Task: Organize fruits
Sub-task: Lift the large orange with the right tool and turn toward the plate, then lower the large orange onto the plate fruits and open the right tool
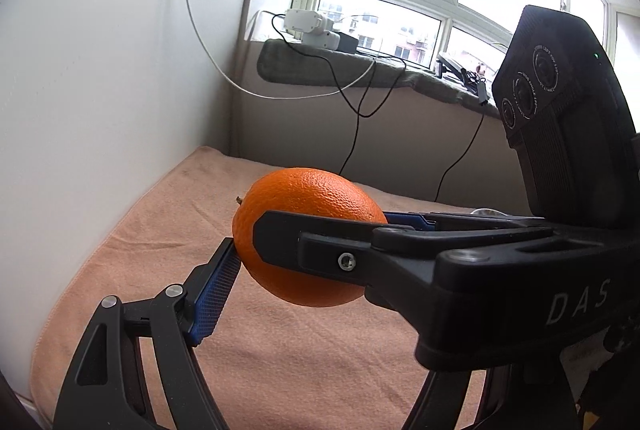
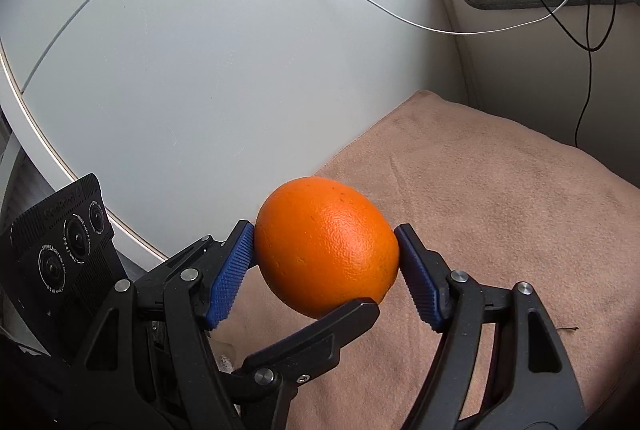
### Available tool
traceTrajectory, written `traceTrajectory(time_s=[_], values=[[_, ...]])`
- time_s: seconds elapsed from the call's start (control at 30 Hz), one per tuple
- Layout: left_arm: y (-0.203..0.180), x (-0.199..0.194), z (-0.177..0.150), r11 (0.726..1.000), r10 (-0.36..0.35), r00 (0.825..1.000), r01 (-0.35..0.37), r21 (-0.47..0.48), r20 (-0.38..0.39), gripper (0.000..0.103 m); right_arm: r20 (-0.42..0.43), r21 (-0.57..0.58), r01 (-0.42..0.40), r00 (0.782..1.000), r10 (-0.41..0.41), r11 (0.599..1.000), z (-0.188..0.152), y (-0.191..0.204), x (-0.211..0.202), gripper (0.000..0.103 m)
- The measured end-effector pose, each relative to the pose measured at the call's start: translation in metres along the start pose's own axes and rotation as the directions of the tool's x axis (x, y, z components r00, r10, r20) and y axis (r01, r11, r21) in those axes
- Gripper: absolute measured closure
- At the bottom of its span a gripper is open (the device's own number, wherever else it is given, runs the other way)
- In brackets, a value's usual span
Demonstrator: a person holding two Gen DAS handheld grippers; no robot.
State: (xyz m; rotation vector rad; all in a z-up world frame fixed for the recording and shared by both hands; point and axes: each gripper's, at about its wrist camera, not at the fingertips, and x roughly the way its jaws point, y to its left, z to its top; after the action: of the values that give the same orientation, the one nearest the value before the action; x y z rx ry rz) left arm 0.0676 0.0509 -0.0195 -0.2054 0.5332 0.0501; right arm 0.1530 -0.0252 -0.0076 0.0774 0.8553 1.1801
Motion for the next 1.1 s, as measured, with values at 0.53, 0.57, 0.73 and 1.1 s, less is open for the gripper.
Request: traceTrajectory(time_s=[0.53,0.57,0.73,1.1], values=[[-0.100,0.018,0.008,0.979,-0.157,0.988,0.155,0.135,0.001,0.028,0.105,0.111,0.106,0.988,-0.117,0.988,-0.027,-0.056,-0.102,0.029],[-0.107,0.019,0.008,0.976,-0.160,0.987,0.158,0.151,0.000,0.028,0.109,0.118,0.110,0.986,-0.123,0.987,-0.029,-0.059,-0.107,0.029],[-0.134,0.031,0.007,0.962,-0.197,0.980,0.194,0.191,-0.006,0.029,0.134,0.157,0.148,0.976,-0.170,0.976,-0.040,-0.080,-0.131,0.029],[-0.195,0.055,0.007,0.916,-0.299,0.952,0.304,0.262,-0.062,0.030,0.156,0.231,0.229,0.951,-0.268,0.946,-0.058,-0.121,-0.185,0.029]])
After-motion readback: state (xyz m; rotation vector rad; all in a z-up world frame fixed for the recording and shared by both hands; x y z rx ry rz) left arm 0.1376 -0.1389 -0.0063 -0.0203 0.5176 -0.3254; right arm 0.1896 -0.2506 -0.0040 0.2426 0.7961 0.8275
